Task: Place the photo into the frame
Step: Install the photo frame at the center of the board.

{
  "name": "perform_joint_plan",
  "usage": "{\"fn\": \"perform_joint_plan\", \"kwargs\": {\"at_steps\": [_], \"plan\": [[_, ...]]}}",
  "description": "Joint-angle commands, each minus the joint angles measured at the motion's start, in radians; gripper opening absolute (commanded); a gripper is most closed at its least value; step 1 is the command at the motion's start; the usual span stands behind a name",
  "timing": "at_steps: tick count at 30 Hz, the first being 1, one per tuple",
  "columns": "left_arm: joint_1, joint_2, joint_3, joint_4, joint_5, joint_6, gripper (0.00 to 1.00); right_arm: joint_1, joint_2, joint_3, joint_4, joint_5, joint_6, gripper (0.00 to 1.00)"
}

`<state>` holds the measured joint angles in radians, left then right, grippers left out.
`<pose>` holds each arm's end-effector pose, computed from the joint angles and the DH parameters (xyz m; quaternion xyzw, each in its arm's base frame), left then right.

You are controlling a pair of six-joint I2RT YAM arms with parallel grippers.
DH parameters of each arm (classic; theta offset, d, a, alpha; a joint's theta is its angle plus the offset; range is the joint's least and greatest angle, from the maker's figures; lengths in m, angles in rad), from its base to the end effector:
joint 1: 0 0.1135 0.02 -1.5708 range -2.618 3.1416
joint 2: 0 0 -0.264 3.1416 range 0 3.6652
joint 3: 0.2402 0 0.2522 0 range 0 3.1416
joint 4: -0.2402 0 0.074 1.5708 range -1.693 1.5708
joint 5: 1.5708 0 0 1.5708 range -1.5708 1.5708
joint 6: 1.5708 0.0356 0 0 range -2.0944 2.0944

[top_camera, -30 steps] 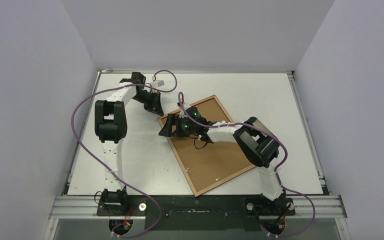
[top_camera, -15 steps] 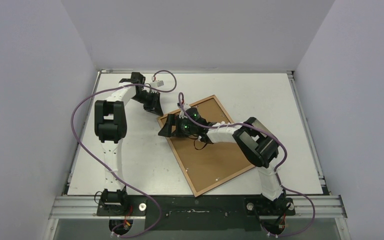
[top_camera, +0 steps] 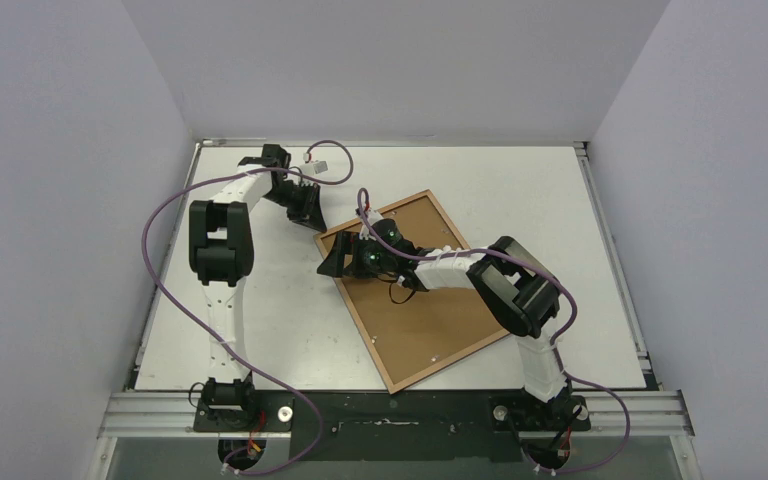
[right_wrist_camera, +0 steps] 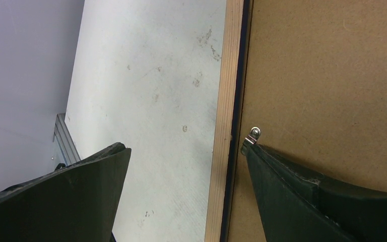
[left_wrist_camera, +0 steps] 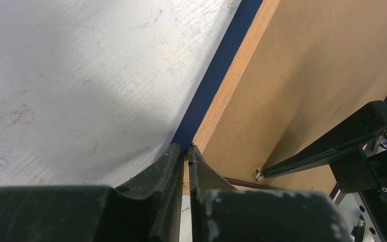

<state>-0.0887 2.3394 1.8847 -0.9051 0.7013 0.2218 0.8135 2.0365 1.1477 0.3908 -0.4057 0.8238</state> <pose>0.4672 -0.0646 0.1506 0.1802 0.9171 -0.3343 0.1214 0.2874 0.3245 0.1461 -0.0986 0.8425 0.4838 0.2155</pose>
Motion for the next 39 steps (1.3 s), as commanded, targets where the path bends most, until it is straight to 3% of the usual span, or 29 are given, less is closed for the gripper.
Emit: {"fn": "perform_joint_plan", "kwargs": {"at_steps": [1, 24, 39], "plan": [[0.001, -0.025, 0.019, -0.029, -0.017, 0.017, 0.07, 0.014, -0.021, -0.004, -0.058, 0.009, -0.012, 0.90], [-0.003, -0.022, 0.022, -0.026, -0.008, 0.009, 0.06, 0.034, 0.048, 0.069, -0.054, 0.005, 0.011, 0.90], [-0.005, -0.024, 0.017, -0.034, -0.014, -0.002, 0.05, 0.122, -0.038, 0.004, -0.147, 0.318, 0.089, 0.91]]}}
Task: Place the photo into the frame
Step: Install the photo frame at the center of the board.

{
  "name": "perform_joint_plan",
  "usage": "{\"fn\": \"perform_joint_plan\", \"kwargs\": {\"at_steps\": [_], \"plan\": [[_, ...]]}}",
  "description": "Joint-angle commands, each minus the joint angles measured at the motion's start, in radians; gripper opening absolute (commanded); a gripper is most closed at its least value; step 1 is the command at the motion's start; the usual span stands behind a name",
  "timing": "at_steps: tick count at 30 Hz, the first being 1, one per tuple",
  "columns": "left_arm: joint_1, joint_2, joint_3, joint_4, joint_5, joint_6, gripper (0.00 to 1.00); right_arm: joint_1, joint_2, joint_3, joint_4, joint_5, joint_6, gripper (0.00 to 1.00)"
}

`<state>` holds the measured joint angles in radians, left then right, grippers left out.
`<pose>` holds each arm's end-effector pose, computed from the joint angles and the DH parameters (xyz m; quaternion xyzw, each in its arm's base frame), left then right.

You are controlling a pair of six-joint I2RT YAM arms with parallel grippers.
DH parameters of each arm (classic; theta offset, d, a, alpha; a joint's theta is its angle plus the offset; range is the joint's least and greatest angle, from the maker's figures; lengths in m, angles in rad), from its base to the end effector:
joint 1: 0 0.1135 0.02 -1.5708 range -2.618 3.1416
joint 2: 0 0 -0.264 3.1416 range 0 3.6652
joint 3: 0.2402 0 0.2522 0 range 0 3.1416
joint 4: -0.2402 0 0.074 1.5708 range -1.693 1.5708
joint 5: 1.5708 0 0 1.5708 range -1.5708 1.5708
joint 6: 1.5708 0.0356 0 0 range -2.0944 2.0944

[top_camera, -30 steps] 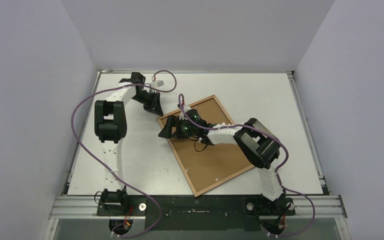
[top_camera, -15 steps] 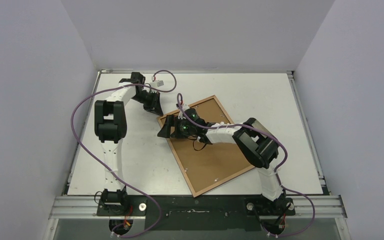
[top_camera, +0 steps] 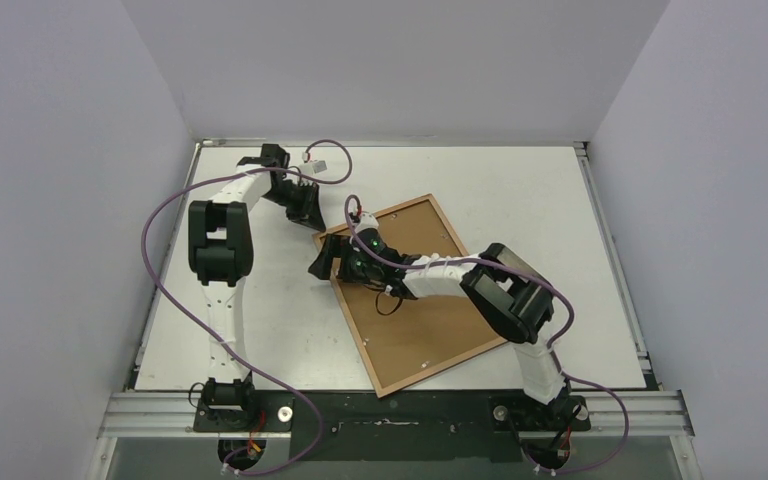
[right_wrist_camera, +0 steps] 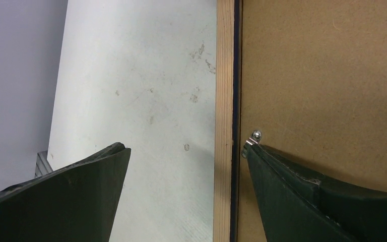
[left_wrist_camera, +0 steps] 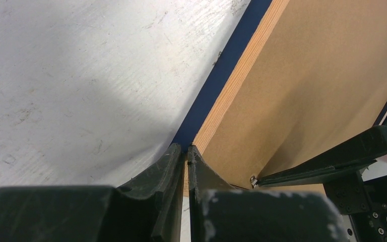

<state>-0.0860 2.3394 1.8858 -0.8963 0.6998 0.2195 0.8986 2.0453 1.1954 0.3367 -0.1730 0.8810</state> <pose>0.4685 -0.0634 0.1511 0.1794 0.9171 -0.3331 0.1260 0.2707 0.3500 0.1504 -0.0511 0.8598 0.4375 0.2585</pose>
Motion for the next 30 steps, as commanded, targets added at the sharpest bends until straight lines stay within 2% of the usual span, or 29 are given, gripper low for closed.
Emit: {"fn": "perform_joint_plan", "kwargs": {"at_steps": [1, 7, 23, 30], "plan": [[-0.008, -0.023, 0.018, -0.044, -0.017, 0.002, 0.05, 0.036, -0.065, -0.055, -0.096, 0.092, 0.034, 0.91], [-0.006, -0.012, 0.039, -0.053, -0.024, -0.001, 0.05, 0.035, -0.078, -0.088, -0.086, 0.065, 0.050, 0.91], [-0.006, -0.037, -0.009, -0.032, -0.017, -0.009, 0.03, 0.017, 0.027, 0.000, -0.049, 0.000, 0.069, 0.91], [-0.009, -0.048, -0.038, -0.023, -0.014, -0.011, 0.03, 0.013, 0.047, 0.045, -0.086, 0.050, 0.057, 0.91]]}}
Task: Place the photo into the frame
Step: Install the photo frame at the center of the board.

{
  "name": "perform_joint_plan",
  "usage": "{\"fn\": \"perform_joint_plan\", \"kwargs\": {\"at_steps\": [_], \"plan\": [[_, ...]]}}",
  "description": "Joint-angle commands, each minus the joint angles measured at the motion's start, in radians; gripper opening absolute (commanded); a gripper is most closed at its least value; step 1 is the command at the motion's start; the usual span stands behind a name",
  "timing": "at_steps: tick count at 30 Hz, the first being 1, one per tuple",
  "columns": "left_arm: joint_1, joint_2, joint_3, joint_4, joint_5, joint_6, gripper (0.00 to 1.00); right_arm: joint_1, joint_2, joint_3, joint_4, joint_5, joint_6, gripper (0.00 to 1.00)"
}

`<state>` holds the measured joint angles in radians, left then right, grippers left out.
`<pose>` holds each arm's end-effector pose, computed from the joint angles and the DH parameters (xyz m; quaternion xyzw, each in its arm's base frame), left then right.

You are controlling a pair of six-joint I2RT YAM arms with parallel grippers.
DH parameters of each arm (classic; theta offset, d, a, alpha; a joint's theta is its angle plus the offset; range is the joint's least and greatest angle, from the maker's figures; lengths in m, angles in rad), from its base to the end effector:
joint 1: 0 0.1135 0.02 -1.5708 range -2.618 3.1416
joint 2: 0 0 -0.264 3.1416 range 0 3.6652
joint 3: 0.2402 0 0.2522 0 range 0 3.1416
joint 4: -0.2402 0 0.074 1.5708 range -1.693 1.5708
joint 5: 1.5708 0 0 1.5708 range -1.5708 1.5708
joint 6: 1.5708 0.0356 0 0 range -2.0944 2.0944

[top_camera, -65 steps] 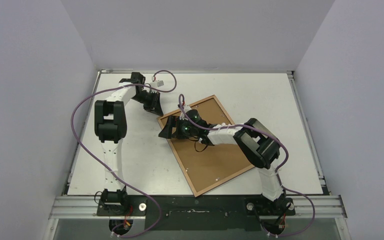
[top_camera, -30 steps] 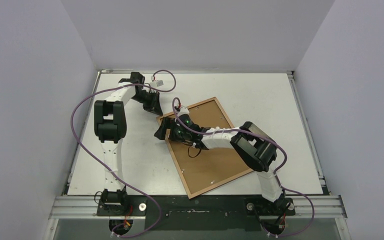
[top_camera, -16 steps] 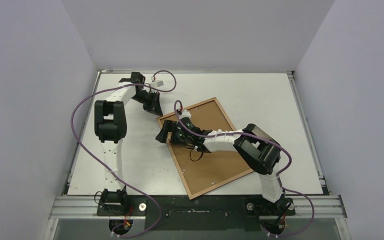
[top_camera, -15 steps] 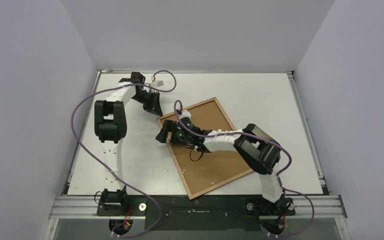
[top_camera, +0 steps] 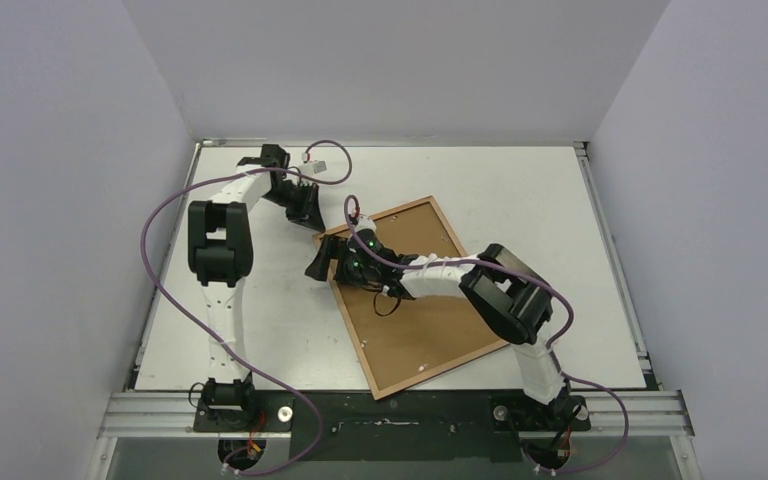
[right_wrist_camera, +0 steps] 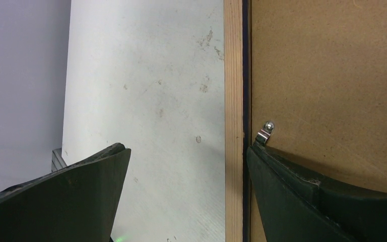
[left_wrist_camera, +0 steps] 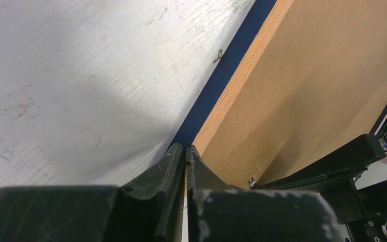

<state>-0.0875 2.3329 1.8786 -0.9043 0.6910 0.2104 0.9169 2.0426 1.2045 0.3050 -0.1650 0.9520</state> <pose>0.4663 -0.0637 0.1517 0.1743 0.9199 -0.3300 0.1201 0.2645 0.3547 0.1512 -0.0257 0.8660 0.4400 0.2361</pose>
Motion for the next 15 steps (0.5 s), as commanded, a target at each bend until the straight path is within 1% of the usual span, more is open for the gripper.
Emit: {"fn": "perform_joint_plan", "kwargs": {"at_steps": [1, 5, 7, 11, 13, 15], "plan": [[-0.007, -0.042, -0.034, -0.015, -0.003, -0.003, 0.03, -0.007, 0.052, 0.041, -0.053, 0.044, -0.016, 0.91], [-0.011, -0.046, -0.040, -0.013, -0.002, -0.002, 0.02, -0.010, 0.054, 0.036, -0.015, 0.028, -0.022, 0.91], [-0.011, -0.046, -0.040, -0.013, -0.004, -0.003, 0.02, -0.014, 0.045, 0.021, 0.064, -0.037, -0.037, 0.91], [-0.009, -0.044, -0.030, -0.021, -0.007, 0.000, 0.02, -0.032, -0.040, -0.061, 0.214, -0.157, -0.059, 0.91], [-0.009, -0.044, -0.028, -0.020, -0.012, 0.002, 0.02, -0.050, -0.095, -0.104, 0.236, -0.195, -0.057, 0.90], [-0.008, -0.043, -0.024, -0.023, -0.013, 0.002, 0.02, -0.064, -0.141, -0.134, 0.218, -0.203, -0.072, 0.90]]}}
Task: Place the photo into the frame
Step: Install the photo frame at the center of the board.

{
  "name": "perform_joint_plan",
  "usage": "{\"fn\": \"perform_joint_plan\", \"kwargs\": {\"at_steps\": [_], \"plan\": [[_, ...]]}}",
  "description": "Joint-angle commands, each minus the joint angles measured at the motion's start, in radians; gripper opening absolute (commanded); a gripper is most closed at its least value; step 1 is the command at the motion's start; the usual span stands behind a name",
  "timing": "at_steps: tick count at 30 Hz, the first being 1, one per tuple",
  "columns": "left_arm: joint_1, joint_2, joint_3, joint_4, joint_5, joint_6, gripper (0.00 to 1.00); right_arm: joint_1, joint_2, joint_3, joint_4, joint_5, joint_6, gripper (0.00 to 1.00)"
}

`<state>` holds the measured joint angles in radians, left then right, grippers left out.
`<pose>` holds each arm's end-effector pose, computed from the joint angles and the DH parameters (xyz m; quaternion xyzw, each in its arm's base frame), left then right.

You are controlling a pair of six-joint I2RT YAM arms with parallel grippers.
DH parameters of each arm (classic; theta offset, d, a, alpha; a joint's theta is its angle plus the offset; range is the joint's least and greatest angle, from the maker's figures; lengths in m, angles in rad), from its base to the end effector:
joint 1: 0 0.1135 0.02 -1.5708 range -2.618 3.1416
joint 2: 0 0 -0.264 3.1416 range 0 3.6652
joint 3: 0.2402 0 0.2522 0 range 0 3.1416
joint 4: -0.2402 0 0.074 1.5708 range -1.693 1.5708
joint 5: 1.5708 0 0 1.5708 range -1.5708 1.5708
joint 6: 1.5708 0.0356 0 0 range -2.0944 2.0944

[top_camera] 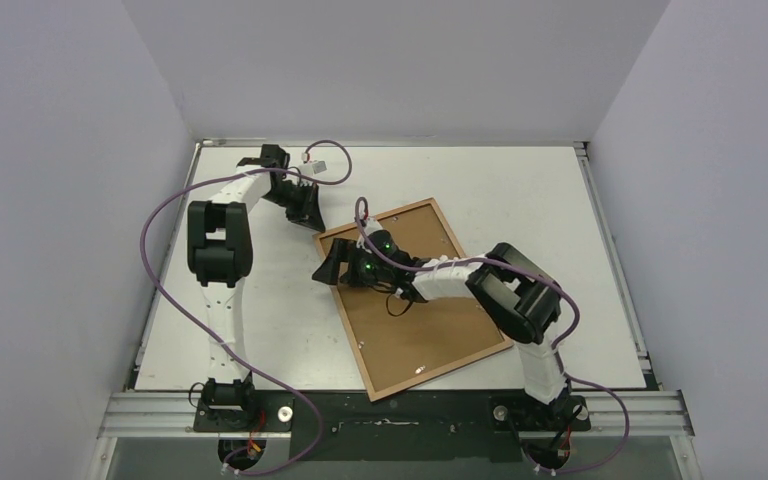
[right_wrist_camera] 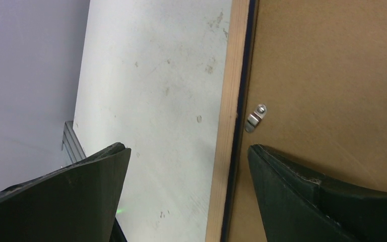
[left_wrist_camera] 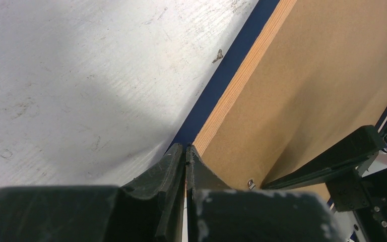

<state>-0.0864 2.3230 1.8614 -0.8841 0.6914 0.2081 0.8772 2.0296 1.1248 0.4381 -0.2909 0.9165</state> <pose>0.4654 -0.0631 0.1520 0.1748 0.9192 -0.3297 0.1259 0.2683 0.3387 0.1460 -0.0594 0.8438 0.4825 0.2274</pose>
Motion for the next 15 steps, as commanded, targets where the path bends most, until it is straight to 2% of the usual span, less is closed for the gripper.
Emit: {"fn": "perform_joint_plan", "kwargs": {"at_steps": [1, 7, 15], "plan": [[-0.009, -0.031, -0.005, -0.044, -0.013, 0.005, 0.02, -0.032, -0.144, -0.067, 0.072, -0.076, -0.043, 0.90], [-0.007, -0.031, -0.001, -0.045, -0.014, 0.004, 0.02, -0.045, -0.134, -0.096, 0.021, -0.063, -0.048, 0.90], [-0.006, -0.031, -0.010, -0.039, -0.011, -0.004, 0.02, -0.007, -0.039, 0.017, -0.091, -0.005, -0.064, 0.91]]}}
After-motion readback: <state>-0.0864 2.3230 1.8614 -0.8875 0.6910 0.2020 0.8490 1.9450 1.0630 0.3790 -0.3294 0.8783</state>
